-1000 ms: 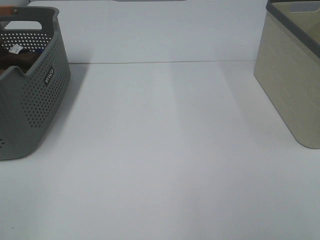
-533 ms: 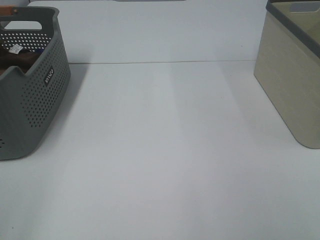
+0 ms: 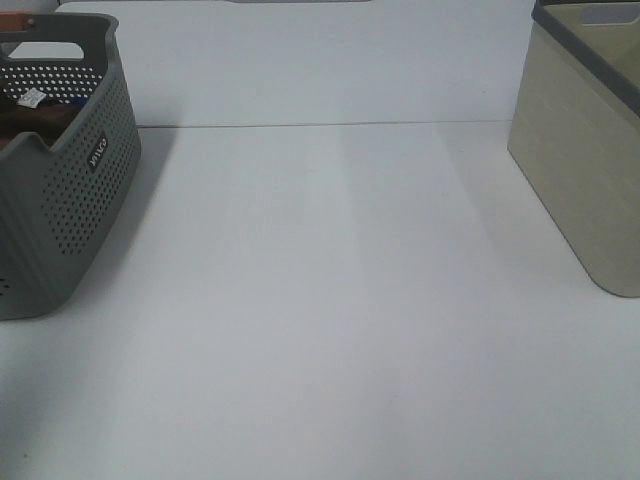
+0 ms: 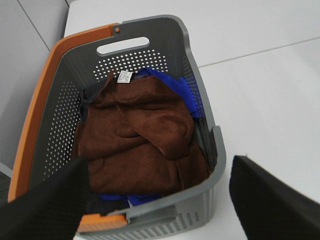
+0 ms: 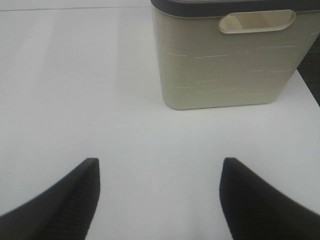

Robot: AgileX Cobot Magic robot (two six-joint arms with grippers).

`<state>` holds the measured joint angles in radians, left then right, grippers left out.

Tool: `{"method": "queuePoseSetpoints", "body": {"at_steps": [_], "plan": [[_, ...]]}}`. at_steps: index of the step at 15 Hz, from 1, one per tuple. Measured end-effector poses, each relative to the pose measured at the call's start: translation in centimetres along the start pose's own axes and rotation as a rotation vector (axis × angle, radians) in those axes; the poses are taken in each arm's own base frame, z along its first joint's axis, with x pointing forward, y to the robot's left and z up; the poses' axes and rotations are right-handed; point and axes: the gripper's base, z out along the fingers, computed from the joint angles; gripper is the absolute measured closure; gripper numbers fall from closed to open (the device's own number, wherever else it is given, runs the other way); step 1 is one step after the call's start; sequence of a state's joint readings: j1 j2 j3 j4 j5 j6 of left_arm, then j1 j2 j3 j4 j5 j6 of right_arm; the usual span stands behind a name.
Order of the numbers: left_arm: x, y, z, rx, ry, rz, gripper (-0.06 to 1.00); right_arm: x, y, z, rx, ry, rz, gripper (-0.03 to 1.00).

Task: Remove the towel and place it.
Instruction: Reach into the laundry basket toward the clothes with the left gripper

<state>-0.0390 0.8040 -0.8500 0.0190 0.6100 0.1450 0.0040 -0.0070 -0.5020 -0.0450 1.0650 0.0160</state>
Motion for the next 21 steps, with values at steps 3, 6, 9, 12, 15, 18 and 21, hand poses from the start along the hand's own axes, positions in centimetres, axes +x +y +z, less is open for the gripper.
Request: {"method": "queuePoseSetpoints", "body": {"at_steps": [3,6,9,12,15,18,21], "plan": [[-3.8,0.6,7.0,0.016,0.14,-0.021,0.2,0.0,0.0,0.0,0.0,0.0,0.0,0.32],[-6.0,1.3,13.6,-0.009,0.27,-0.029,0.21,0.0,0.0,0.0,0.0,0.0,0.0,0.32],[-6.7,1.9,19.8,-0.055,0.436,-0.05,0.28,0.0,0.0,0.0,0.0,0.0,0.0,0.32],[-6.9,2.3,26.3,-0.093,0.534,-0.017,0.3,0.0,0.0,0.0,0.0,0.0,0.0,0.32],[-7.3,2.7,30.8,-0.126,0.518,0.011,0.3,0.0,0.0,0.0,0.0,0.0,0.0,0.32],[-7.0,3.1,34.5,-0.174,0.498,0.051,0.3,0.0,0.0,0.0,0.0,0.0,0.0,0.32],[-5.9,3.8,37.8,-0.242,0.458,0.06,0.3,0.0,0.0,0.0,0.0,0.0,0.0,0.32]]}}
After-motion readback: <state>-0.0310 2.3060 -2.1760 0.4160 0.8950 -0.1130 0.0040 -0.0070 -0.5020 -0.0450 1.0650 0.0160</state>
